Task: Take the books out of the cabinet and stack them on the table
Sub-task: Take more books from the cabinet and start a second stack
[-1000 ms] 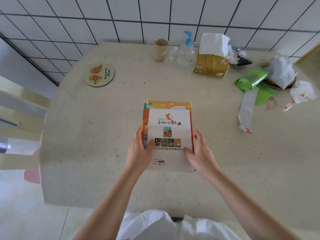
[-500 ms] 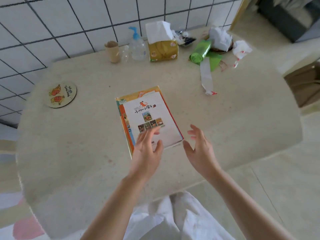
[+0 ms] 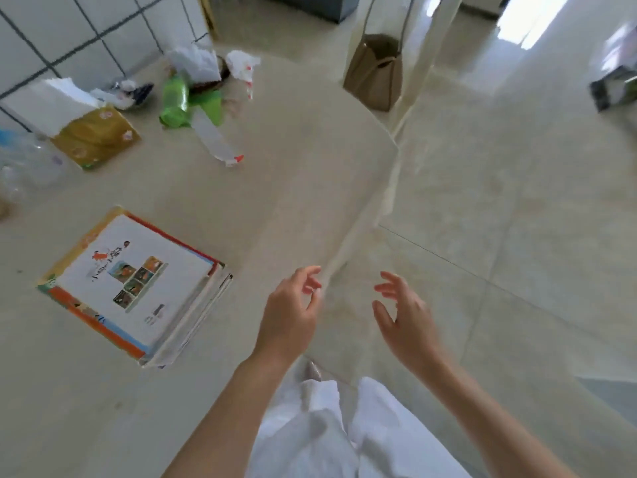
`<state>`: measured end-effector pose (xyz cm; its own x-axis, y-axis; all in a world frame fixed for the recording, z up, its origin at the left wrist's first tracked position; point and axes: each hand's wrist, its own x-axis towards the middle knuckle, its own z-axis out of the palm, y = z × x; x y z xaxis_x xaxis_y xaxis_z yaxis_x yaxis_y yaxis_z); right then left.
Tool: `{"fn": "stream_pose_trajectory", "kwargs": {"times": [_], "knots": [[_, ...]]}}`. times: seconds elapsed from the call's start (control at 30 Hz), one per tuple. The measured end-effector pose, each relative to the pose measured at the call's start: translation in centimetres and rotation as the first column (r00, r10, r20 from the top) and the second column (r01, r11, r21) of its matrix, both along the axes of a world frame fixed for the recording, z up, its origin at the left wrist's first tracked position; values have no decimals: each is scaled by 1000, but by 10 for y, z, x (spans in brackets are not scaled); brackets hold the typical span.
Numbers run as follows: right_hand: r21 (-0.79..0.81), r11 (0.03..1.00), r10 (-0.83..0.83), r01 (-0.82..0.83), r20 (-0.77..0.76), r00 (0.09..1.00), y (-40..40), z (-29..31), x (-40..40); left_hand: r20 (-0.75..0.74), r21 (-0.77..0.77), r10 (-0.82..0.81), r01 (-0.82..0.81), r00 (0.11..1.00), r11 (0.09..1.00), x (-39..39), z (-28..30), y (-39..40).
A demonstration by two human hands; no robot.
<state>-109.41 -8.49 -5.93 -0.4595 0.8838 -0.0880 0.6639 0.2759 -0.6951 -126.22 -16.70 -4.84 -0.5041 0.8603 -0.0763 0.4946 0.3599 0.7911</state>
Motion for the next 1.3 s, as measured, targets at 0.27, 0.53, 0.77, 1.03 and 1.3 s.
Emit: {"fn": "stream_pose_trajectory", "kwargs": {"times": [0.27, 0.53, 0.77, 1.03, 1.3], "knots": [[-32, 929, -368, 367, -3, 930, -33, 2, 153, 0, -38, -418, 418, 908, 908, 125, -4, 50], [-54, 754, -654, 655, 40, 755, -95, 0, 331, 5, -56, -739, 738, 674, 673, 315, -17, 60], [-91, 569, -814, 817, 79, 576, -144, -6, 467, 105, -82, -849, 855, 518, 512, 475, -36, 53], [-132, 273, -956, 953, 76, 285, -172, -2, 586, 172, -133, -929, 942, 328, 308, 611, -39, 64], [-97, 36, -997, 995, 70, 43, -148, -6, 668, 171, -205, -975, 973, 142, 106, 720, -51, 119]]}}
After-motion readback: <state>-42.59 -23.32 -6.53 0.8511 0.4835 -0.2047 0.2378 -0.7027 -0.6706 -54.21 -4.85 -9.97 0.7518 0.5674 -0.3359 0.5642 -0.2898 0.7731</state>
